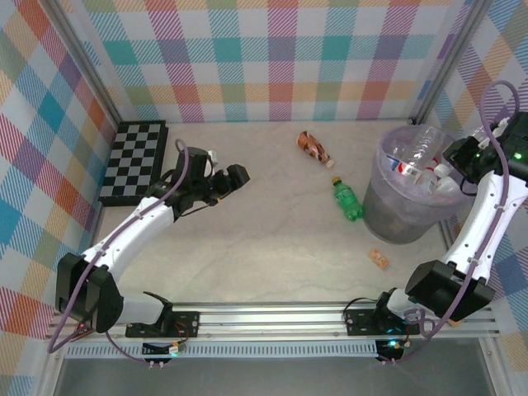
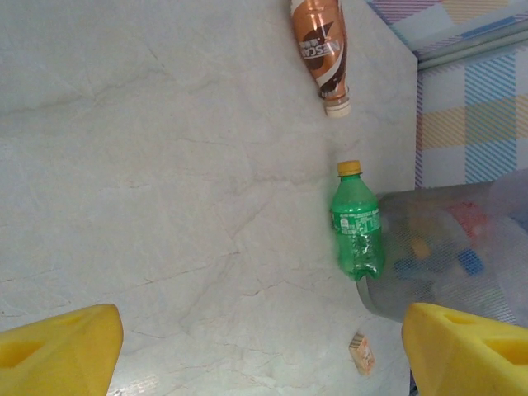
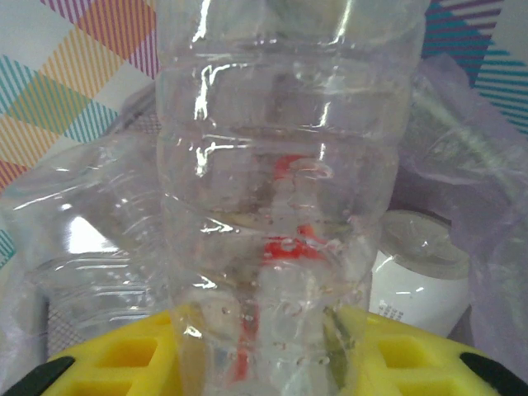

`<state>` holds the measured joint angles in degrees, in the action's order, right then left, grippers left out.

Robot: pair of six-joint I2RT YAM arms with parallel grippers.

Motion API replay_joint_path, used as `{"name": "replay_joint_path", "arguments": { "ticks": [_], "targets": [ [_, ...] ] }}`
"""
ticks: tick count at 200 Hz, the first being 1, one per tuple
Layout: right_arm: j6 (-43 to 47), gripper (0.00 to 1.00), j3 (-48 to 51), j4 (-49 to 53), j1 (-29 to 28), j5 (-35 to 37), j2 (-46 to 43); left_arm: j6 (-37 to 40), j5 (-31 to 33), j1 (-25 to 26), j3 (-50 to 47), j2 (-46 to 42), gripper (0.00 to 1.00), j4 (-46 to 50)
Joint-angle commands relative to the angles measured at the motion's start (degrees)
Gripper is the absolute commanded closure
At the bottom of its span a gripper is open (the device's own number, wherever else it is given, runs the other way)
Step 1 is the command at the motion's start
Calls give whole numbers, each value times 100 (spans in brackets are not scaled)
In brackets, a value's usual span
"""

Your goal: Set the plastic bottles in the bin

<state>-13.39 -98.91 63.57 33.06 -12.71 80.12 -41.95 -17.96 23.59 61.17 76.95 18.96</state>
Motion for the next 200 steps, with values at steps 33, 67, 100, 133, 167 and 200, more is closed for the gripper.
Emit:
{"name": "replay_joint_path", "arguments": {
  "ticks": [33, 67, 100, 133, 167, 200],
  "targets": [
    [-183, 41, 484, -234, 34, -256, -5, -48, -178, 45, -118, 181, 13, -260],
    [-179, 29, 436, -210, 33, -178, -84, -96, -224, 55, -137, 236, 13, -470],
    [-151, 27, 216, -109, 30, -152, -141, -85, -213, 46, -162, 224, 14, -477],
    [-131, 25, 82, -15, 33, -108, -373, -48, -186, 51, -175, 193, 13, -429],
    [-77, 21, -275, 86, -56, -133, -776, 83, -95, 46, -136, 114, 13, -353],
    [2, 21, -801, 197, -1153, 520, -937, 150, -26, 48, -176, 11, 12, -163]
  ]
}}
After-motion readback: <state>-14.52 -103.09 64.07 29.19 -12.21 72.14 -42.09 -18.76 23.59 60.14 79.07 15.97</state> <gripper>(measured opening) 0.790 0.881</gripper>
